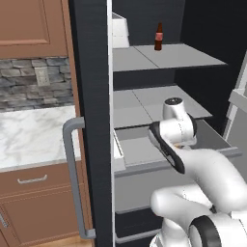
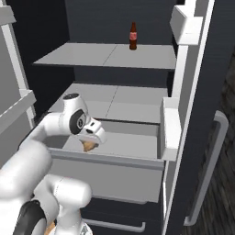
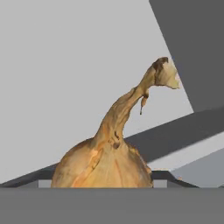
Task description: Place the onion and sweet potato inside the fridge drawer. Close the drawer after placing the vegetables.
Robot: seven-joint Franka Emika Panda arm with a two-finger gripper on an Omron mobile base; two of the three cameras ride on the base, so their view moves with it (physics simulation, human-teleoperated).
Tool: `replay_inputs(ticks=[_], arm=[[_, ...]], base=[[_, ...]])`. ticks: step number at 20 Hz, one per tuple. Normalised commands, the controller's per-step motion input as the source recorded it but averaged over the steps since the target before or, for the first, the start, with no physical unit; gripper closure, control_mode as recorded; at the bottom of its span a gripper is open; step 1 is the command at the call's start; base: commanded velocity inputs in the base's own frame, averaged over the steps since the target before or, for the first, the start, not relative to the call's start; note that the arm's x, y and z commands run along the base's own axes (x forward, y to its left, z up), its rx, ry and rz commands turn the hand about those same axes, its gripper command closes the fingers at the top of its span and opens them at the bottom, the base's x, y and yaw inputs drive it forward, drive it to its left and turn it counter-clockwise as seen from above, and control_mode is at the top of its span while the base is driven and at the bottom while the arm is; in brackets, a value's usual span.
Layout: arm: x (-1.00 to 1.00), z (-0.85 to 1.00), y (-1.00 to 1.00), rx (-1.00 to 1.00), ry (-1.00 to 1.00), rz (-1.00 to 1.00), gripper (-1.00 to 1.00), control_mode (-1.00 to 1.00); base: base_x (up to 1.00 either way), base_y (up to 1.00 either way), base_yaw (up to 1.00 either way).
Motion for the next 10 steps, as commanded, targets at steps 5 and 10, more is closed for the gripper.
replay_inputs(ticks=[5,10], arm=[[0.85,-0.38,-0.16,0.01,0.15,0.07,1.00,-1.00],[0.40,-0.38,-0.16,0.01,0.05,0.07,1.00,-1.00]], base=[[0.00,0.00,0.00],[0.00,0.00,0.00]])
